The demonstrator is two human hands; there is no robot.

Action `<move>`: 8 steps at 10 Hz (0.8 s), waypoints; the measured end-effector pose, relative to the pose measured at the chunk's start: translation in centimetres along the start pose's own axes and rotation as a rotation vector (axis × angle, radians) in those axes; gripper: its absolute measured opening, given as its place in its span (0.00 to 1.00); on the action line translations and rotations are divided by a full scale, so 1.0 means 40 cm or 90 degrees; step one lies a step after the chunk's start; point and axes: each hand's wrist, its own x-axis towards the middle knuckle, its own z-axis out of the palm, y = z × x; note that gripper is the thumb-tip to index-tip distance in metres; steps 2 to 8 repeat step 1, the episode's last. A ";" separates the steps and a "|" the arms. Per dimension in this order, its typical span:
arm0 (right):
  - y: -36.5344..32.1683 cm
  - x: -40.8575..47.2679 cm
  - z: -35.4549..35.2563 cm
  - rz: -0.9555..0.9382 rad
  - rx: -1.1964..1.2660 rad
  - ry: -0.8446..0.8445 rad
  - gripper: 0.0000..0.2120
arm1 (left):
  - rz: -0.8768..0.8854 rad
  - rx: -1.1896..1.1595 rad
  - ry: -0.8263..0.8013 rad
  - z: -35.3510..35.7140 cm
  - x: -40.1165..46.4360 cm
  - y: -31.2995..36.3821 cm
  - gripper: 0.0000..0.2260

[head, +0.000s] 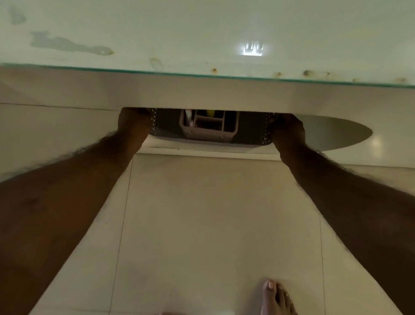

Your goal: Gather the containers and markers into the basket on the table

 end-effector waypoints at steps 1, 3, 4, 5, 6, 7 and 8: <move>0.016 -0.024 -0.005 -0.003 0.025 0.035 0.17 | 0.050 0.115 -0.022 -0.011 -0.028 -0.030 0.17; 0.016 -0.024 -0.005 -0.003 0.025 0.035 0.17 | 0.050 0.115 -0.022 -0.011 -0.028 -0.030 0.17; 0.016 -0.024 -0.005 -0.003 0.025 0.035 0.17 | 0.050 0.115 -0.022 -0.011 -0.028 -0.030 0.17; 0.016 -0.024 -0.005 -0.003 0.025 0.035 0.17 | 0.050 0.115 -0.022 -0.011 -0.028 -0.030 0.17; 0.016 -0.024 -0.005 -0.003 0.025 0.035 0.17 | 0.050 0.115 -0.022 -0.011 -0.028 -0.030 0.17; 0.016 -0.024 -0.005 -0.003 0.025 0.035 0.17 | 0.050 0.115 -0.022 -0.011 -0.028 -0.030 0.17; 0.016 -0.024 -0.005 -0.003 0.025 0.035 0.17 | 0.050 0.115 -0.022 -0.011 -0.028 -0.030 0.17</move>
